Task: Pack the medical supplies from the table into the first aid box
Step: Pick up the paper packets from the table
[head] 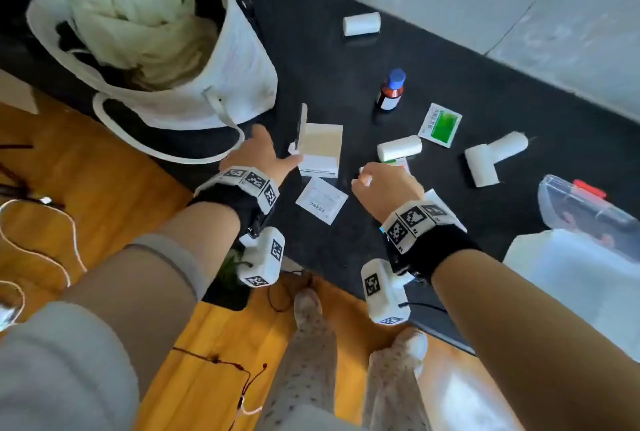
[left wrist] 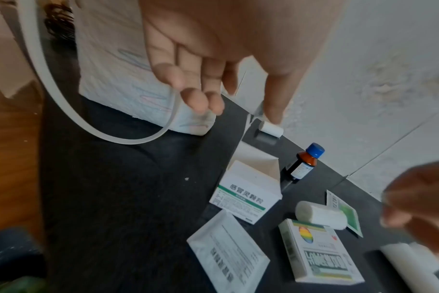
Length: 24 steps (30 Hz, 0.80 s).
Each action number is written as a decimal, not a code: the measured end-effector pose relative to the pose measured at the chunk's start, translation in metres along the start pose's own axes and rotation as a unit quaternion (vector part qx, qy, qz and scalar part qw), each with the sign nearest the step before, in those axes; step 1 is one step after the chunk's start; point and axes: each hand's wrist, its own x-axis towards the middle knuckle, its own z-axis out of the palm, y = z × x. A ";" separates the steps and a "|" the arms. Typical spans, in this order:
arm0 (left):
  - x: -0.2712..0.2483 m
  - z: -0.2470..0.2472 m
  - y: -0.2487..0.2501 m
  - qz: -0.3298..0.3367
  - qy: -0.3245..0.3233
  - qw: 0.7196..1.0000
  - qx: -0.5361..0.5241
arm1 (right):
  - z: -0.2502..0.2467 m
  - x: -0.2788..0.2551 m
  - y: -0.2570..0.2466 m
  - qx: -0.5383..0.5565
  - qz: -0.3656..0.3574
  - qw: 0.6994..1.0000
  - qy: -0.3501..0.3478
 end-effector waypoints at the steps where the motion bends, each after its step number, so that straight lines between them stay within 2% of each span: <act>1: 0.007 -0.003 0.003 0.001 0.002 1.000 0.002 | 0.003 0.002 -0.003 0.000 0.013 1.000 -0.010; 7: 0.049 0.009 0.018 0.074 -0.055 0.988 0.124 | 0.021 0.013 -0.001 -0.010 0.060 0.998 -0.031; 11: 0.054 0.015 0.005 0.101 -0.043 0.992 0.065 | 0.025 0.013 -0.002 -0.017 0.059 0.998 -0.031; 18: 0.002 0.017 -0.082 0.076 -0.030 0.994 -0.066 | 0.043 0.005 -0.027 -0.035 0.056 0.995 -0.072; 24: -0.047 0.012 -0.184 -0.019 0.058 0.992 -0.109 | 0.080 -0.016 -0.064 -0.069 0.017 0.993 -0.096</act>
